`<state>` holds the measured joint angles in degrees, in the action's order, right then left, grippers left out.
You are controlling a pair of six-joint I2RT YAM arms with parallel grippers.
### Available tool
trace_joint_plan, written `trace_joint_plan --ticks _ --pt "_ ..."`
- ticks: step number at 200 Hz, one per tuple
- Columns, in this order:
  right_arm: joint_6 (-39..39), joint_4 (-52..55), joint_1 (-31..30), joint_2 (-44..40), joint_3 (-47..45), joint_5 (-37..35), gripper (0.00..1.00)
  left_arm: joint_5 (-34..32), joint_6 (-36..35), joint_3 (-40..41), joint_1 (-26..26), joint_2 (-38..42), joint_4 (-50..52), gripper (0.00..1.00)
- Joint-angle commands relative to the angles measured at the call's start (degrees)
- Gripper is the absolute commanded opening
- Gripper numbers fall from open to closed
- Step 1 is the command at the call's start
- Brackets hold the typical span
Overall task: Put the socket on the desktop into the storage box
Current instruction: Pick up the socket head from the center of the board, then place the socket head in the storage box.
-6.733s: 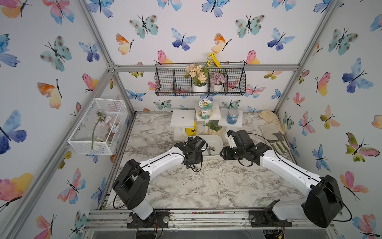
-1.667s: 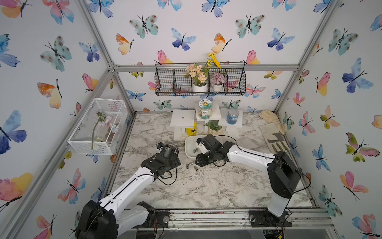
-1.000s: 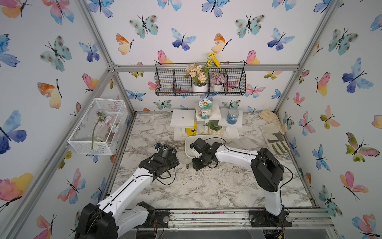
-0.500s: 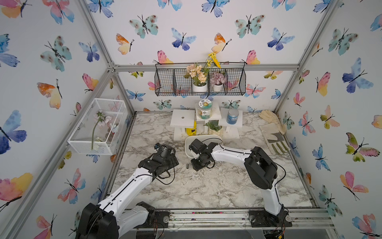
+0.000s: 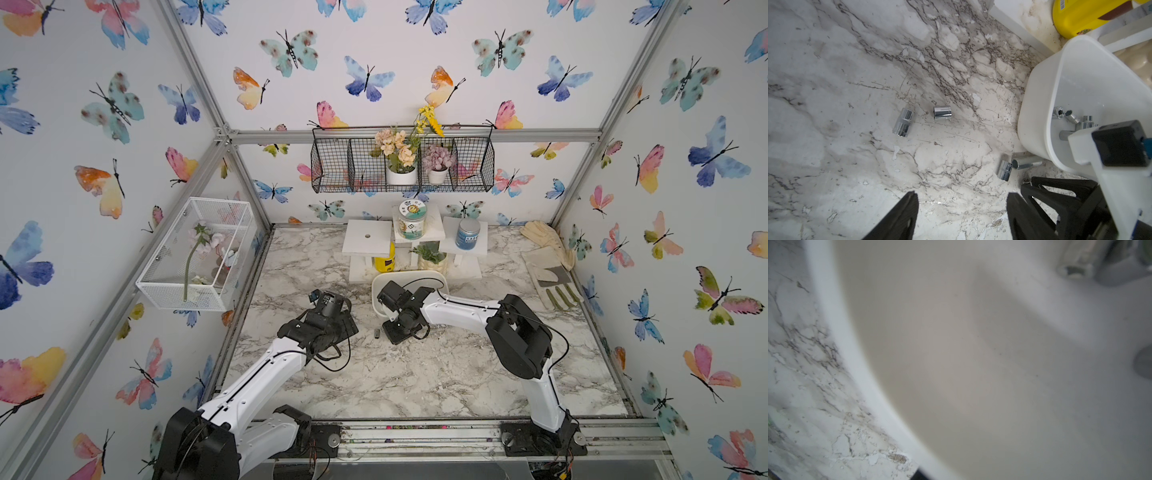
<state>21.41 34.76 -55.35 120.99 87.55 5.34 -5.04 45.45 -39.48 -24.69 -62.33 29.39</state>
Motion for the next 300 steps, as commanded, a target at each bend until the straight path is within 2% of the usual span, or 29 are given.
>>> trace_joint_plan --ticks 1,53,165,229,300 --pt "-0.49 1.86 -0.55 1.62 0.89 -1.92 0.28 0.84 -0.51 0.46 0.43 0.27 -0.03 0.72" --pt "-0.64 1.98 -0.62 1.27 0.87 -2.41 0.22 1.0 -0.61 0.41 0.67 -0.23 -0.59 0.72" --pt "0.69 0.55 -0.55 -6.8 -1.81 -3.48 0.21 2.74 -1.07 -1.0 0.25 -2.57 -2.65 0.72" --pt "1.52 0.39 0.3 -13.25 -2.97 -6.45 0.21 3.03 -0.89 -4.77 -3.53 -8.4 -5.52 0.72" --pt "1.2 -0.54 7.36 -17.74 -6.02 -7.28 0.21 2.86 -0.56 -10.74 -8.46 -15.72 -7.46 0.72"
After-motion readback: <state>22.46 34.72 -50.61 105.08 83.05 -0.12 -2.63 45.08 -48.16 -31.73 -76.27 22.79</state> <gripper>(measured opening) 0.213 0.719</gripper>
